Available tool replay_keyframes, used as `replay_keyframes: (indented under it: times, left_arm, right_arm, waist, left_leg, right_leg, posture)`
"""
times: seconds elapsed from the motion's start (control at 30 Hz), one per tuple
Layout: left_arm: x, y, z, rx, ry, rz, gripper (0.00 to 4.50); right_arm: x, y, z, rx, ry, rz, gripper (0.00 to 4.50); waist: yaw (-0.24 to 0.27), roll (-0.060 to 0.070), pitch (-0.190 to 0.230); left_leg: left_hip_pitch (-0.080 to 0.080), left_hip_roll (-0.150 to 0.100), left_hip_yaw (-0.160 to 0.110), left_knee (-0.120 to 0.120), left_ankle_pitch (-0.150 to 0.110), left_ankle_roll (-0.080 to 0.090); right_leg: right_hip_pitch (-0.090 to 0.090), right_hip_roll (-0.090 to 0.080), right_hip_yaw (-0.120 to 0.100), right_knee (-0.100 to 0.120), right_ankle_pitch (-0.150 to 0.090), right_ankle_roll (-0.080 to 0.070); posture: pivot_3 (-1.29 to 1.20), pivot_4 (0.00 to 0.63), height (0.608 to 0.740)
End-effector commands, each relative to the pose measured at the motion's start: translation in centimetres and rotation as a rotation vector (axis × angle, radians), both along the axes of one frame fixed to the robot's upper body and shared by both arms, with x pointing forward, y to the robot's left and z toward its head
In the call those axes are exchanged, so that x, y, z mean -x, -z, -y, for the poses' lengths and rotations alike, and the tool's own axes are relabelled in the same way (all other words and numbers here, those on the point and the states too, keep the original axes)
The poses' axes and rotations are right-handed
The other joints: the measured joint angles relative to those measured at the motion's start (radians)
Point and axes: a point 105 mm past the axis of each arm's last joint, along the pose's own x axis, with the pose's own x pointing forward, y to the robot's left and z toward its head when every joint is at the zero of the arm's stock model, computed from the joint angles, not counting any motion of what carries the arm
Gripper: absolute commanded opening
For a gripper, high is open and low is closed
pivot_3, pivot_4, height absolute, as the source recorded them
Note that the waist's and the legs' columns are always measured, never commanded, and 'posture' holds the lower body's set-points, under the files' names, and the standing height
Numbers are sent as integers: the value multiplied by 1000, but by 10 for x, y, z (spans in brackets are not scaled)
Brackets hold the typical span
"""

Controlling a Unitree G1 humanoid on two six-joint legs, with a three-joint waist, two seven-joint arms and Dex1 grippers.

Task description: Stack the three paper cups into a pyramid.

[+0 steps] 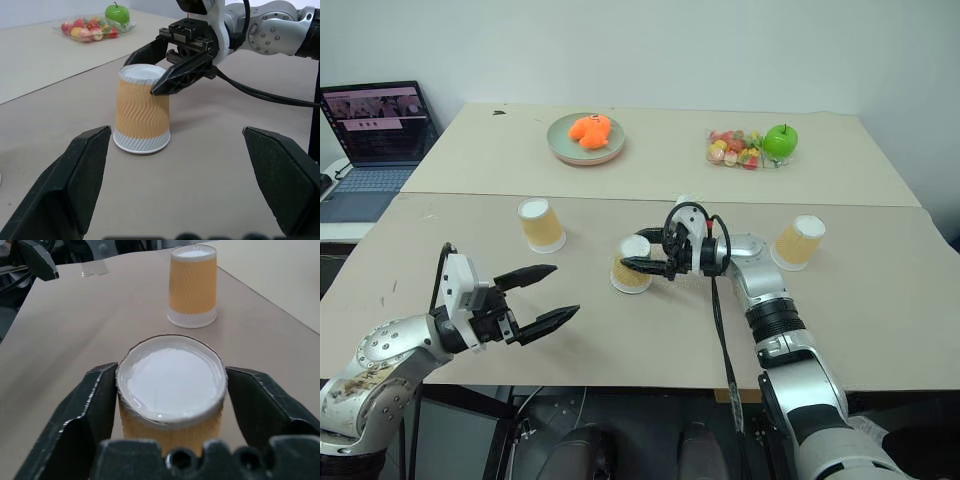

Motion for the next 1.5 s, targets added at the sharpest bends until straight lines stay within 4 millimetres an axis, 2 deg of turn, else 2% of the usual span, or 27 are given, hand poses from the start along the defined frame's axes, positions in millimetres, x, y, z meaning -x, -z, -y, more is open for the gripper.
replay_keyframes:
  times: [0.03, 0.13, 0.3, 0.37, 0.57, 0.7, 0.73, 0.8, 0.93, 1.03, 1.13, 1.3, 1.5]
  left_arm:
    - [2, -10, 7, 14, 29, 40, 4500]
    - [-1, -8, 13, 22, 62, 28, 4500]
    - [-12, -2, 28, 40, 154, -8, 4500]
    - [-11, -3, 37, 25, 216, 2, 4500]
    - [0, -6, 54, -29, 379, 20, 4500]
    - [-3, -4, 62, -64, 458, 33, 4500]
    - [-5, -6, 65, -62, 472, 42, 4500]
    - [-8, -9, 67, -59, 489, 51, 4500]
    - [-11, -13, 72, -53, 529, 65, 4500]
    - [-15, -14, 76, -61, 550, 77, 4500]
    - [-17, -15, 78, -55, 552, 84, 4500]
    - [-16, -16, 76, -47, 532, 88, 4500]
    - [-12, -15, 73, -43, 505, 87, 4500]
  right_arm:
    - [3, -10, 2, -13, -31, -5, 4410]
    - [7, -28, 12, -120, -30, -128, 4410]
    - [-2, -68, 62, -273, 173, -119, 4410]
    - [7, -82, 89, -297, 254, -62, 4410]
    - [49, -92, 133, -250, 449, 60, 4410]
    - [74, -109, 173, -298, 674, 154, 4410]
    - [77, -109, 190, -294, 774, 187, 4410]
    - [81, -109, 209, -287, 888, 222, 4410]
    - [85, -85, 238, -181, 1052, 214, 4410]
    - [76, -61, 245, -85, 1091, 197, 4410]
    - [66, -49, 247, -63, 1096, 191, 4410]
    - [48, -45, 252, -90, 1094, 176, 4410]
    - [38, -43, 264, -115, 1099, 152, 4410]
  waist:
    - [-1, 1, 1]
    - [1, 2, 1]
    - [10, 2, 2]
    - [14, 2, 2]
    - [22, 2, 3]
    - [20, 2, 3]
    - [20, 2, 3]
    - [24, 2, 3]
    - [24, 2, 4]
    - [17, 2, 4]
    - [11, 2, 4]
    - [2, 2, 4]
    - [5, 2, 4]
  left_leg:
    - [0, 0, 0, 0, 0, 0]
    - [-1, 0, 0, 0, 0, -1]
    - [-3, -1, 0, 0, 0, -1]
    - [-4, -1, 0, 0, 0, 0]
    - [-10, -1, 1, 0, 0, 0]
    - [-10, -1, 1, 1, 1, 0]
    - [-9, -1, 1, 1, 1, 0]
    - [-7, -1, 0, 1, 1, 0]
    - [-6, -1, 1, 1, 0, 1]
    - [-7, -2, 2, 1, 0, 1]
    - [-7, -1, 2, 1, 0, 1]
    - [-6, -1, 2, 1, 0, 1]
    - [-7, -1, 2, 1, 0, 1]
  right_leg:
    - [0, 0, 0, 0, 0, 0]
    - [-1, 0, 0, 1, 0, 0]
    - [-2, 0, 0, 1, 1, 0]
    - [-3, 0, 0, 0, 1, 0]
    - [-8, 0, -1, -1, 1, 0]
    - [-8, 0, 0, 0, 2, 2]
    - [-7, 0, 0, -1, 3, 2]
    - [-5, 0, 0, -1, 3, 2]
    - [-4, 1, 1, -2, 3, 2]
    - [-6, 1, 2, -2, 3, 3]
    - [-5, 1, 2, -1, 3, 3]
    - [-5, 1, 3, -1, 3, 3]
    - [-6, 1, 2, -2, 3, 3]
  posture:
    - [0, 150, 676]
    - [0, 150, 676]
    - [0, 150, 676]
    - [0, 150, 676]
    - [0, 150, 676]
    - [0, 150, 676]
    - [0, 150, 676]
    - [0, 150, 676]
    - [0, 150, 676]
    - [0, 150, 676]
    - [0, 150, 676]
    - [0, 150, 676]
    - [0, 150, 676]
